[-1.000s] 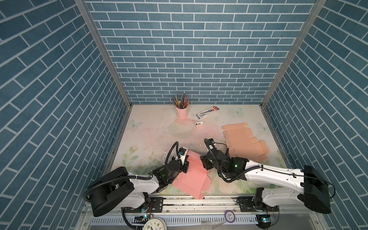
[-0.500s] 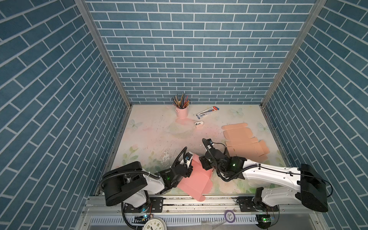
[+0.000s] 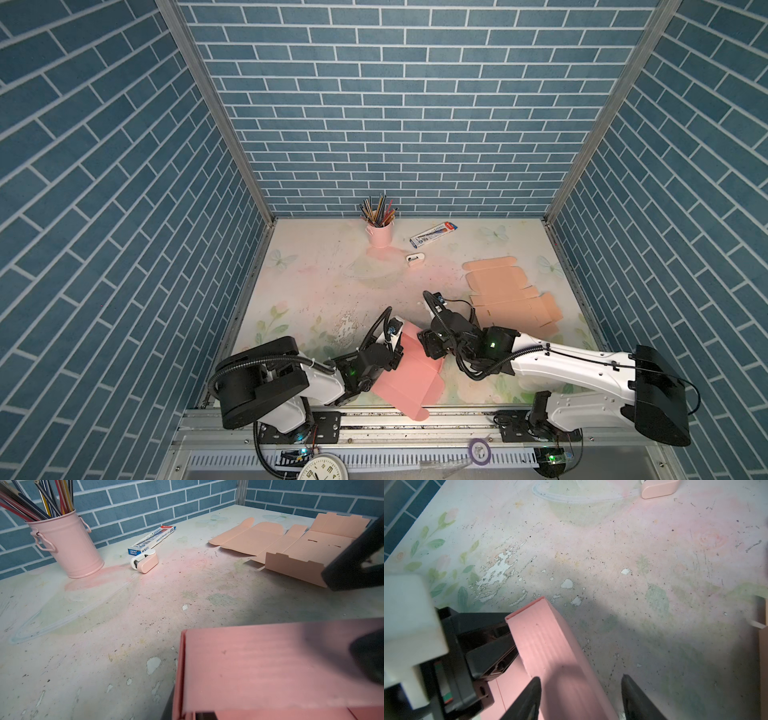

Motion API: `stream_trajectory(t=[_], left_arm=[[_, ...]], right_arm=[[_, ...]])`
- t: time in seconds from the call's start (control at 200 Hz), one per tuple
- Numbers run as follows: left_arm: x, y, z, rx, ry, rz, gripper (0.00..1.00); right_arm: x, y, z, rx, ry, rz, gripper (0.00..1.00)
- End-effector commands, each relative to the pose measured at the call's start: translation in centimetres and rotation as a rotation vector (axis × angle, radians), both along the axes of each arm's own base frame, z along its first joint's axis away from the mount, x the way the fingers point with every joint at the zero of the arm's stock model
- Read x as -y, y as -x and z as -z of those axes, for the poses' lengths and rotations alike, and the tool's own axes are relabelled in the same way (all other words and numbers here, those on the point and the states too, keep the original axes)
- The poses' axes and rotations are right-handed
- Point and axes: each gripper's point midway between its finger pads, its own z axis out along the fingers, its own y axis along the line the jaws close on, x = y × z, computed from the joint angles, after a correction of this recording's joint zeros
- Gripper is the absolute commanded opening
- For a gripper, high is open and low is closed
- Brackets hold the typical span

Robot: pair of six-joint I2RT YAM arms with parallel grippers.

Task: Fold the paper box

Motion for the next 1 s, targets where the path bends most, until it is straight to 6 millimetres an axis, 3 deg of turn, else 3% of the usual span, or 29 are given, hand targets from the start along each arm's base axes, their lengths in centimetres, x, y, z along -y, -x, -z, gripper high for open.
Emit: stream_trajectory(t=[0.0, 0.55, 0.995], left_arm=[[0.8, -0.8, -1.4, 0.042, 0.024, -0.011, 0.11], [2.2, -2.2, -1.1, 0.068, 0.005, -0.001, 0.1], [1.9, -1.8, -1.3, 0.041, 0.031, -0.001, 0.2]], right_arm=[[0.1, 0.6, -1.1, 0.01, 0.001, -0.042, 0.63], [1.7, -1.0, -1.2, 0.064, 0.169, 0.021, 0.65], [0.9, -1.2, -0.1, 0.056, 0.222, 0.011, 0.61]])
